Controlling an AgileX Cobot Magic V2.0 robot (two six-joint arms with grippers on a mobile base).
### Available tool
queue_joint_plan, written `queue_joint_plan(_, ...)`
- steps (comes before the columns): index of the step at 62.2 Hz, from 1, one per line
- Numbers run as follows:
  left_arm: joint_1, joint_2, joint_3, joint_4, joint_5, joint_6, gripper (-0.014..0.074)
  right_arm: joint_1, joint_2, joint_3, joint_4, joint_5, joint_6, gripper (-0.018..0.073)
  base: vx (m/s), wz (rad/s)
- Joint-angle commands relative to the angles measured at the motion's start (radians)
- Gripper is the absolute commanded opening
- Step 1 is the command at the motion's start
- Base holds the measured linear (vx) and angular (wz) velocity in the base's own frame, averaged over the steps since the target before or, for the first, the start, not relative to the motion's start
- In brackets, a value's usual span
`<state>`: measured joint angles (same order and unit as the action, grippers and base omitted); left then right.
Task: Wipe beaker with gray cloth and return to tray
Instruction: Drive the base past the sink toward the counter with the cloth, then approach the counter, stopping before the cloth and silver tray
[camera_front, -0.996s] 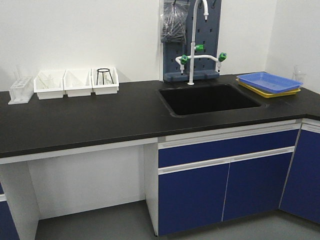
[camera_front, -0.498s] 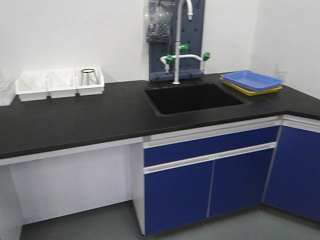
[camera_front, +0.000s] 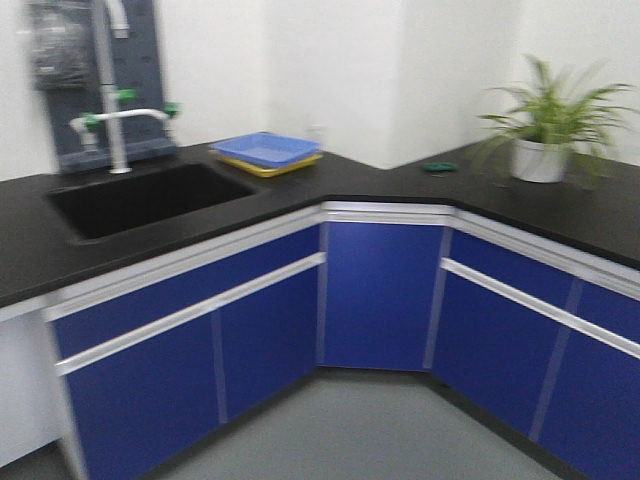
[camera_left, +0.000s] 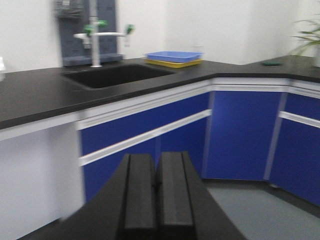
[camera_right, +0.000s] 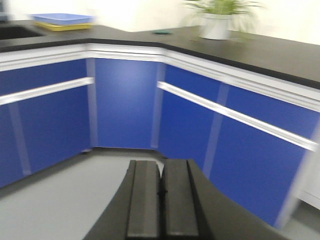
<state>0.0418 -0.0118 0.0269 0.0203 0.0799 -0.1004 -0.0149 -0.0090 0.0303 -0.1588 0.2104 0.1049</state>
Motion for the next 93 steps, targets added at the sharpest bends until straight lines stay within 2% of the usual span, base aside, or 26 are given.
queue_joint_plan(1, -0.001, -0.015, 0.03, -0.004, -0.08, -0.005, -0.0003, 0.001, -0.009, 0.005, -0.013, -0.083, -0.005, -0.0011, -0.05, -0.88)
queue_joint_plan(30, -0.001, -0.015, 0.03, -0.004, -0.08, -0.005, -0.0003, 0.001, -0.009, 0.005, -0.013, -0.082, -0.005, -0.0011, 0.03, -0.88)
queue_joint_plan(70, -0.001, -0.015, 0.03, -0.004, -0.08, -0.005, -0.0003, 0.001, -0.009, 0.005, -0.013, -0.082, -0.005, -0.0011, 0.19, -0.7)
queue_joint_plan(93, -0.001, -0.015, 0.03, -0.004, -0.08, -0.005, -0.0003, 0.001, -0.009, 0.005, -0.013, -0.082, -0.005, -0.0011, 0.31, -0.34)
